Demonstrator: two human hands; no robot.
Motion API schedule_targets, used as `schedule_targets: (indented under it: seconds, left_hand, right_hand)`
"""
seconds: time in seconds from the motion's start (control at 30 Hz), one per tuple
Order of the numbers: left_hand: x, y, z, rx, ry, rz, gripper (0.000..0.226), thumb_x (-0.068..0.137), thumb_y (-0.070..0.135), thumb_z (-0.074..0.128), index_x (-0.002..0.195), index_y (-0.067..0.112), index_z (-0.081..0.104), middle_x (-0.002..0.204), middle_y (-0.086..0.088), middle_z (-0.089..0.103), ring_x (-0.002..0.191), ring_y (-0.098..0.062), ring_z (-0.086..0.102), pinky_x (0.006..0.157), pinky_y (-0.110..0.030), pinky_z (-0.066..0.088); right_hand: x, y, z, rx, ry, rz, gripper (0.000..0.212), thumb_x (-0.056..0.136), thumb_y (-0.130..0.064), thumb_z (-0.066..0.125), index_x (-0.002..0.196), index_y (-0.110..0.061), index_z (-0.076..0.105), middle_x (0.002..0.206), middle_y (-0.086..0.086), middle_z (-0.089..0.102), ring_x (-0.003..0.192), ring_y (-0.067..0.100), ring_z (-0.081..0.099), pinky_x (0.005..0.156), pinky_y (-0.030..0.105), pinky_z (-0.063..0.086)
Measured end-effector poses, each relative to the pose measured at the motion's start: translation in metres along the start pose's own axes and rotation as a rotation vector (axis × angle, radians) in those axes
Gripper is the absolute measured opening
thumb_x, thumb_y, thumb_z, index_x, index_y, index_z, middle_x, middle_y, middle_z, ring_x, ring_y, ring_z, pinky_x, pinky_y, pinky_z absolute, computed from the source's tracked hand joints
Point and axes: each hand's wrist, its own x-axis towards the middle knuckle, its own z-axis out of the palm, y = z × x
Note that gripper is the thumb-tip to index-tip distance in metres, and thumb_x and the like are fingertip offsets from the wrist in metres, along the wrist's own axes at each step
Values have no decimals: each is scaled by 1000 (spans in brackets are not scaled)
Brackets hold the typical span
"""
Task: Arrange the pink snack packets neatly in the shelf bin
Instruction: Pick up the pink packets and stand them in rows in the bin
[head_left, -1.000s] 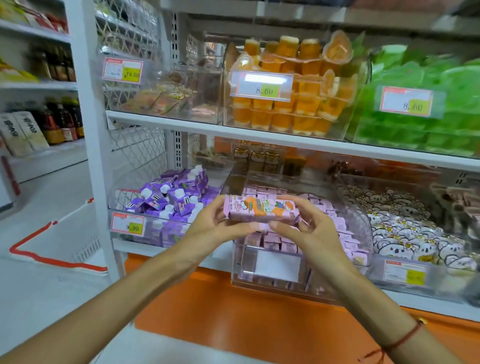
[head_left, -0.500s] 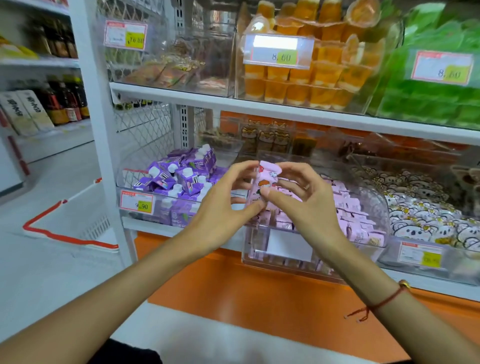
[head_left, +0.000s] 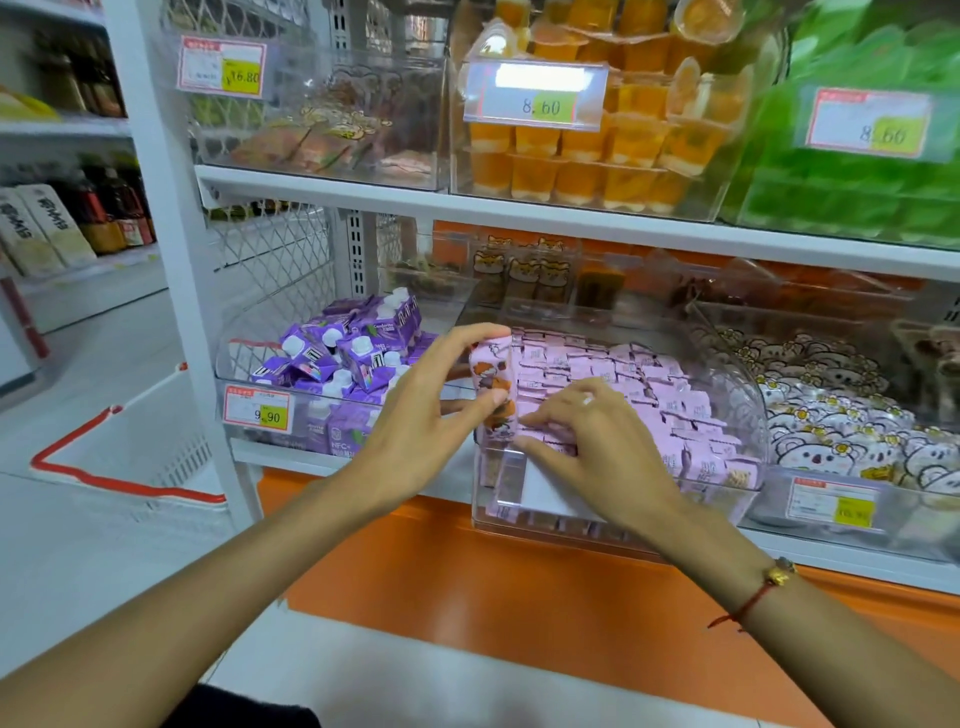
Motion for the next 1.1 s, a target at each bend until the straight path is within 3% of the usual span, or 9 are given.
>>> schedule_targets:
  seconds: [0.13, 0.23, 0.33, 0.6, 0.7, 0.77, 0.87, 0.93, 1.1]
  left_hand:
    - [-1, -7, -7, 210, -63, 42, 44, 90, 17, 63, 120, 45, 48, 118, 17, 55, 110, 3, 55, 87, -18, 50]
    - [-2, -14, -9, 565, -205, 96, 39, 90, 31, 61, 127, 39, 49, 130, 16, 49, 119, 1, 45, 98, -26, 43]
    - [1, -15, -9, 904, -150, 242, 38, 89, 44, 57, 125, 33, 56, 133, 10, 48, 122, -9, 37, 94, -30, 39]
    - [2, -26, 3, 1117, -197, 315, 22, 93, 39, 55, 98, 29, 74, 121, 6, 59, 116, -20, 50, 83, -33, 41]
    - [-1, -29, 7, 988, -147, 187, 22, 92, 40, 56, 101, 30, 74, 127, 12, 54, 121, -14, 40, 91, -30, 39]
    - [-7, -31, 8, 796, -23, 69, 23, 88, 39, 62, 109, 34, 69, 128, 21, 48, 119, -5, 37, 91, -18, 34]
    - [-8, -27, 18, 381, 193, -132, 45, 79, 28, 74, 119, 37, 55, 119, 28, 46, 104, 10, 48, 80, -5, 41]
    - [-2, -25, 27, 191, 246, -305, 45, 78, 21, 76, 113, 36, 52, 108, 24, 54, 89, 13, 55, 70, -4, 45]
    - [6, -32, 32, 171, 229, -457, 37, 80, 23, 74, 111, 27, 56, 111, 11, 62, 97, 1, 57, 77, -7, 46]
  right_hand:
    - [0, 6, -5, -41, -63, 48, 23, 87, -43, 61, 104, -30, 72, 106, -8, 64, 102, 16, 49, 77, 31, 39]
    - [-1, 6, -6, 43, -109, 122, 20, 90, -39, 59, 106, -33, 70, 108, -9, 61, 101, 13, 50, 69, 28, 37]
    - [-3, 5, -5, 79, -102, 150, 19, 91, -36, 57, 107, -33, 68, 107, -8, 60, 100, 12, 49, 71, 28, 40]
    - [-3, 4, -1, 70, -121, 122, 20, 92, -35, 56, 109, -31, 66, 107, -8, 57, 99, 10, 43, 71, 25, 32]
    - [1, 5, -1, 86, -142, 109, 18, 92, -35, 56, 105, -29, 67, 105, -7, 56, 97, 10, 41, 72, 26, 32]
    - [4, 5, 1, 111, -136, 115, 15, 91, -36, 55, 98, -29, 67, 98, -7, 56, 95, 11, 44, 70, 28, 35]
    - [11, 9, 3, 183, -71, 146, 13, 90, -37, 57, 86, -30, 67, 85, -11, 56, 85, 8, 47, 63, 23, 37]
    - [22, 13, 5, 179, -43, 117, 9, 87, -38, 60, 86, -30, 66, 82, -12, 56, 80, 6, 46, 59, 19, 34]
    - [60, 17, 11, 169, -286, 63, 24, 82, -37, 69, 103, -26, 70, 93, -5, 61, 91, 10, 49, 74, 26, 42]
